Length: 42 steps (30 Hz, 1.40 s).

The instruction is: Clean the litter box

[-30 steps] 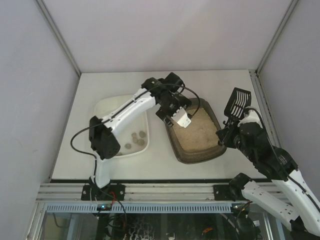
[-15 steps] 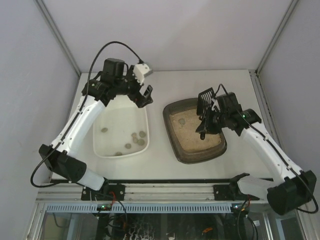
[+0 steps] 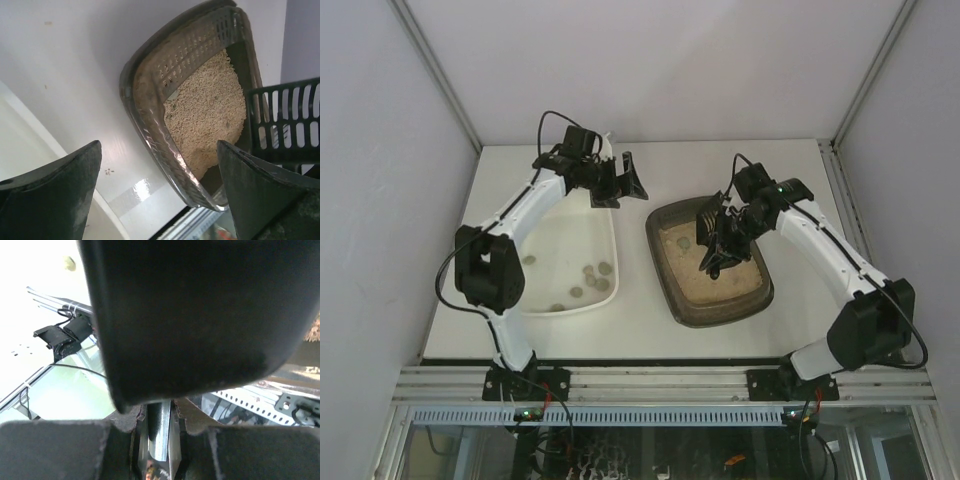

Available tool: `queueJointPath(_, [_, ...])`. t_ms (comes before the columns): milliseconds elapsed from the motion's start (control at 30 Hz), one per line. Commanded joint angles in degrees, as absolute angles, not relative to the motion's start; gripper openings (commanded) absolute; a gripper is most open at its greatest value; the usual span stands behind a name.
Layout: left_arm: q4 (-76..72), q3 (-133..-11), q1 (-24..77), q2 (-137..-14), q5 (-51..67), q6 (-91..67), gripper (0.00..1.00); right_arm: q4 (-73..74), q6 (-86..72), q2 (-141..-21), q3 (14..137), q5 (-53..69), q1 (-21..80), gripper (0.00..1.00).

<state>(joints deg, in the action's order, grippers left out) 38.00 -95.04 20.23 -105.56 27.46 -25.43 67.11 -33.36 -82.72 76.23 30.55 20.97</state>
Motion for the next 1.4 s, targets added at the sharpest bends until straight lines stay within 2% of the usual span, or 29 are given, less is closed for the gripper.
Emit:
queueJointPath(0, [39.11, -96.53, 20.87, -105.83, 27.62, -35.75, 1.0, 77.03, -31.47, -86.68, 81.63, 29.07, 20.66, 0.0])
queueJointPath(167, [34.44, -86.44, 21.61, -101.1, 17.69, -38.21, 1.0, 80.45, -30.41, -90.81, 84.02, 28.26, 20.63, 0.0])
queueJointPath(300, [35.83, -87.02, 22.98, -101.75, 10.91, -37.86, 1.0, 81.38, -30.34, -93.31, 84.85, 27.91, 20.64, 0.0])
queueJointPath(600, [34.12, -91.21, 23.44, -105.49, 11.86, -38.21, 1.0, 78.89, -31.3, -98.57, 85.89, 24.32, 20.88, 0.0])
queueJointPath(767, [32.81, -87.37, 23.87, -104.21, 11.41, -42.57, 1.0, 77.89, -30.67, -101.88, 86.92, 21.26, 20.85, 0.0])
queueJointPath(1000, [30.16, -80.88, 26.65, -100.83, 10.08, -43.24, 1.0, 74.26, -29.71, -105.4, 86.84, 23.77, 20.91, 0.0])
queueJointPath(1133, [30.19, -80.7, 26.81, -100.13, 10.11, -42.88, 1.0, 71.34, -29.12, -106.32, 86.4, 26.5, 20.98, 0.0])
queueJointPath(1367, [30.28, -80.27, 26.85, -98.77, 9.06, -41.04, 1.0, 68.78, -25.76, -106.51, 85.23, 22.42, 21.2, 0.0])
